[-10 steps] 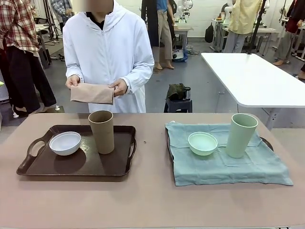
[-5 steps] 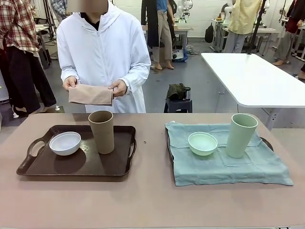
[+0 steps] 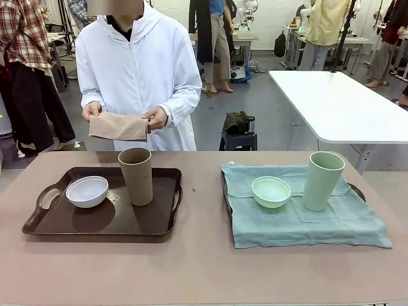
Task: Set up a tray with a mat and arrange the tableware.
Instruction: Pick up the Picnic Bowl and Reusable plastic cup from the Handle tray in front of the human's position and hold them in the air.
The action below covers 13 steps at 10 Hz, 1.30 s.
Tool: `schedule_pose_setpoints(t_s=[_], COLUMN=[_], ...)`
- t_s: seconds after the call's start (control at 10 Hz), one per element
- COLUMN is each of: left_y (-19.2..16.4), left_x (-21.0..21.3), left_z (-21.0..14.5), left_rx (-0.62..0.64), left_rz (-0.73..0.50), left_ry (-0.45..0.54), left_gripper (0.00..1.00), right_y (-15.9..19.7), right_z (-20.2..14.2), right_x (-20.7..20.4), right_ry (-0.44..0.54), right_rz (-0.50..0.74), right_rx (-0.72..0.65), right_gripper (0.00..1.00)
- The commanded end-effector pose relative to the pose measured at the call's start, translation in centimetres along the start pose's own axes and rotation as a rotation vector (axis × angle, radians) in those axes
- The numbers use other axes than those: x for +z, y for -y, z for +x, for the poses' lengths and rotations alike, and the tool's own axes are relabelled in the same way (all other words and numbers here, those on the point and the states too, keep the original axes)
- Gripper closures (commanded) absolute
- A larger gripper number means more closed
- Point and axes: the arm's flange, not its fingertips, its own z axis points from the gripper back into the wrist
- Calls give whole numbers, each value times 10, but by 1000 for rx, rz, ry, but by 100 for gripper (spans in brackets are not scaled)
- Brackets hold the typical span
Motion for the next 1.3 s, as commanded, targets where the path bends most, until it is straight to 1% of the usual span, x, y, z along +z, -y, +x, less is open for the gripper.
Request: schedule_pose_setpoints(t_s=[0.0, 0.8, 0.9, 1.0, 1.1, 1.2], left_y=[1, 1, 0, 16, 35, 52], left_x=[2, 2, 0, -3, -8, -12], left_z=[-2, -2, 0, -9, -23, -33], left_rx=[-6, -6, 0, -42, -72, -84], left_rz=[0, 0, 0, 113, 233, 285], left_ry=[13, 13, 0, -3, 22, 36], left_gripper=[0, 0, 0, 0, 0, 0], right_y=[-1, -1, 0, -15, -35, -57], right_z=[-2, -2, 0, 7, 12, 16], right_x=[-3, -3, 0, -13, -32, -54], right_ry=[14, 14, 0, -24, -21, -31], right_rz=[-5, -5, 0, 4, -23, -51], right_rx=[-11, -11, 0, 73, 158, 240], right_gripper=[0, 0, 0, 0, 0, 0])
